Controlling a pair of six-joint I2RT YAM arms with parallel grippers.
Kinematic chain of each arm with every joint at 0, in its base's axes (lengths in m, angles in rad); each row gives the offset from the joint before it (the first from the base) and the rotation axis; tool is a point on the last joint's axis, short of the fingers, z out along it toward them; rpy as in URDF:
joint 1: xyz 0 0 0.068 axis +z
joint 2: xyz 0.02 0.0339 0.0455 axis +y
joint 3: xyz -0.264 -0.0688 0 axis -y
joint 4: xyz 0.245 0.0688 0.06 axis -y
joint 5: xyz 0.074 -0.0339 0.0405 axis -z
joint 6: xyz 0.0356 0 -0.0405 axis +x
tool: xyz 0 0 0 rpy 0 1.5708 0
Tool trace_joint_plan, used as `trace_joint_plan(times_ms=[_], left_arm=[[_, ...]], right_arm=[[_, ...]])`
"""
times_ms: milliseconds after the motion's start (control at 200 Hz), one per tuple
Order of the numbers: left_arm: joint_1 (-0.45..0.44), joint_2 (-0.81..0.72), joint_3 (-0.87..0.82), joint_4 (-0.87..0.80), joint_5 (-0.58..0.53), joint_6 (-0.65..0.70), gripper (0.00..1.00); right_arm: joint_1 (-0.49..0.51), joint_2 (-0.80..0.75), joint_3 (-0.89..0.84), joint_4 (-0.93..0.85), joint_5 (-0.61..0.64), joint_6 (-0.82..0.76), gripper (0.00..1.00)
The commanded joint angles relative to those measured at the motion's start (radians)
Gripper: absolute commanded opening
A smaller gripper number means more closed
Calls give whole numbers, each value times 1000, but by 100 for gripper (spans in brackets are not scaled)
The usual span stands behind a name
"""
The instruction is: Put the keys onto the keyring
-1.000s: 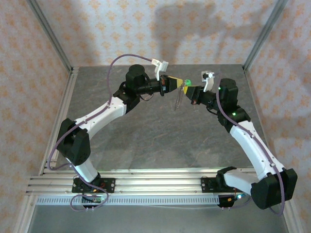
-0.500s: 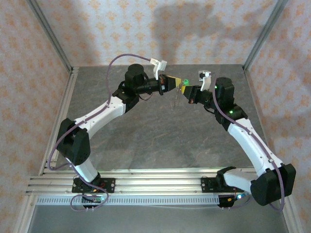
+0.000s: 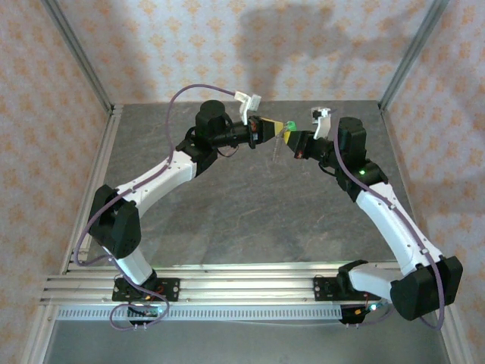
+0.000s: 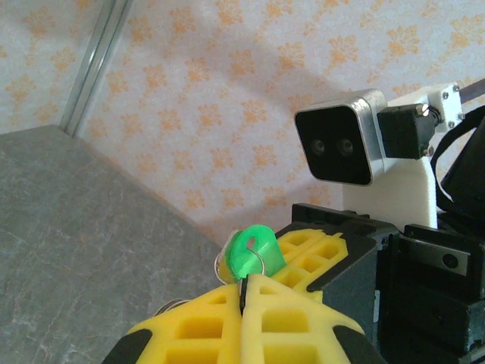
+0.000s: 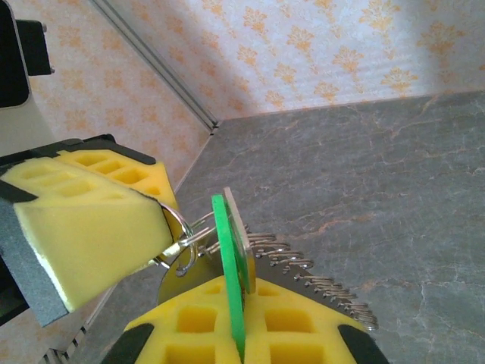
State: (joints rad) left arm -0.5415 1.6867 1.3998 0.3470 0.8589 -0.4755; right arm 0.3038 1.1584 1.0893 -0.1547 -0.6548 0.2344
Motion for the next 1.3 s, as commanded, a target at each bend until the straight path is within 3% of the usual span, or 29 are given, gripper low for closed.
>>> trace_joint_plan(times_ms=[0,140,340,575,986,1126,1296], left_arm=[[10,-51,0,-6,-39,13,19],[24,-86,-34,0,-153,-12,41],[61,-144,-81,-30,-292,-50,48],[101,-193,-131,-80,-373,-52,49],[129,-246,-164,-138,-386,-40,49],[129,-246,-168,-146,-381,-39,49],[129,-258,-185,-146,-382,-40,49]], right_arm=[[-45,10,54,10,92,20,0],[-46,54,88,-43,80,-5,0],[-45,134,130,-83,69,-37,0],[-45,276,209,-91,52,-68,0],[-44,553,392,-140,0,-111,0],[-39,597,357,-121,-6,-95,0],[-27,592,185,-16,1,-36,0]])
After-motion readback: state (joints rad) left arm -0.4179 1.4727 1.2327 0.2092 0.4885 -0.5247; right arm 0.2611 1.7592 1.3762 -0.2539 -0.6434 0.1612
